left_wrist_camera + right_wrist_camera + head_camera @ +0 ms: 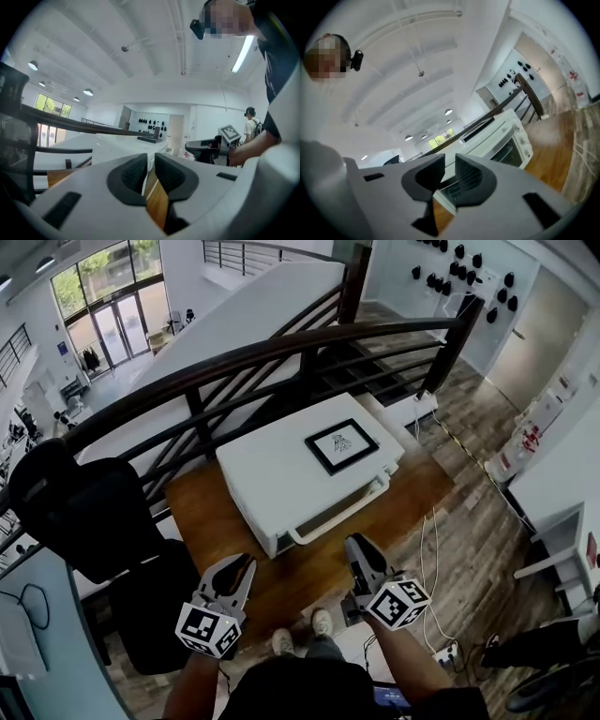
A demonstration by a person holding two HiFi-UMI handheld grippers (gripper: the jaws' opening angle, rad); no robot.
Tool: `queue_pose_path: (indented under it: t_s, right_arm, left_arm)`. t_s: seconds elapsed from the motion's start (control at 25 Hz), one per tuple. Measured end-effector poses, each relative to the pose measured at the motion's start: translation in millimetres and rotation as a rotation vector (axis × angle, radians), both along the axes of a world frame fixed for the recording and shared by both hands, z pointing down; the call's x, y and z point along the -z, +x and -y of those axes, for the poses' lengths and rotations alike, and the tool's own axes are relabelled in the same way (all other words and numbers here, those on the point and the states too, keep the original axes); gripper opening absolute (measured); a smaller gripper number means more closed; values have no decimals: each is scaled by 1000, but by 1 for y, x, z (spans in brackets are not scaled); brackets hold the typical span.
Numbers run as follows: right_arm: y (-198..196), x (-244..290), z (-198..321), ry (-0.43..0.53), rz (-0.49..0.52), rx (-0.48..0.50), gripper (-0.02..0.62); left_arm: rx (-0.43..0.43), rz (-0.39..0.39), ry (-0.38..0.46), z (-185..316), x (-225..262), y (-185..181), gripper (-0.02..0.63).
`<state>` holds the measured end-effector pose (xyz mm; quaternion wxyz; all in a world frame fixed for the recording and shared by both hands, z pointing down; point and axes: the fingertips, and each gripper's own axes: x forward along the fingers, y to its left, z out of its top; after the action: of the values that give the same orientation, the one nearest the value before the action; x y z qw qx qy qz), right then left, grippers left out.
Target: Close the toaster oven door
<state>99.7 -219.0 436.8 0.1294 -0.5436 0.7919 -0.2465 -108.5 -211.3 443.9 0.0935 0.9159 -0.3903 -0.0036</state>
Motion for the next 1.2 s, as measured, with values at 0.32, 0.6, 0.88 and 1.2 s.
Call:
queue_pose_path:
  t_s: [0.32,0.6,0.88,1.2]
  right_arm:
    - [21,40,-43,131,-218,2,8]
    - [31,49,-61,183,-269,26,-2]
    - [46,49,-77,188,-278,56,-2]
    - [59,51,-86,195,-263,68,-3]
  left_arm:
    - [70,-20,83,-19,38,-18,21]
    - [162,-6,109,-41,46,-31,18]
    - [219,-20,117,-64,53,-25,18]
    - [241,-12,123,-82,56,-8,18]
